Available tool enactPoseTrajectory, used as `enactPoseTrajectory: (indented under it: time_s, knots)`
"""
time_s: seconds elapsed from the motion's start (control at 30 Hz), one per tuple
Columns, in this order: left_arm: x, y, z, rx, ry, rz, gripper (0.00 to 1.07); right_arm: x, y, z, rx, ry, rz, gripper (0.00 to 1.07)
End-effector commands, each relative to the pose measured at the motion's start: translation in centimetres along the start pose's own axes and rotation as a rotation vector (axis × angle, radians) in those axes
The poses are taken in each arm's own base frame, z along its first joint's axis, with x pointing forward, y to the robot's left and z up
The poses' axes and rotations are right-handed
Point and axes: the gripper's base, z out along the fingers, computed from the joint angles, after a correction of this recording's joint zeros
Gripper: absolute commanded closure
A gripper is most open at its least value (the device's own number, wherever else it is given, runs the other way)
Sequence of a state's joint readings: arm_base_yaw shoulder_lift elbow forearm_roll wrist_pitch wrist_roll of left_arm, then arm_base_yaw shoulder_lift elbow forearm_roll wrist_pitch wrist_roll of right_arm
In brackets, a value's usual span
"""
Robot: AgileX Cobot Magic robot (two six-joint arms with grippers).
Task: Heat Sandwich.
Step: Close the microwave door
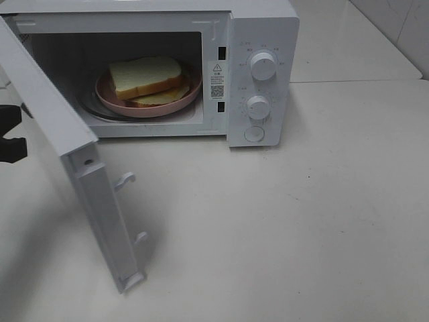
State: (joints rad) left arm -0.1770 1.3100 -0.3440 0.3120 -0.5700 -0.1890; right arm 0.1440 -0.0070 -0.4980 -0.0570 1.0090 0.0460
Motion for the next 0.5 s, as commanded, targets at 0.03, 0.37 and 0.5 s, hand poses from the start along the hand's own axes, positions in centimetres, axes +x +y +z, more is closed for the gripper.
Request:
enactPoseTrajectory:
  time_s: [0.03, 0.37, 0.5]
  knots:
    - [0.1, -0.6, 0.3, -0.027, -0.005, 0.014, 1.07, 0.1, -0.1, -0.3, 0.010, -0.037, -0.007, 0.48]
    - [-0.2, -3.1, 2.1, -0.099, -0.017, 0.145, 1.07, 0.1, -0.1, -0.3, 0.010, -0.037, -0.007, 0.48]
    - [-0.7, -4.1, 3.5, -0.106, -0.004, 0.174, 1.07, 0.1, -0.1, -0.3, 0.010, -0.037, -0.007, 0.48]
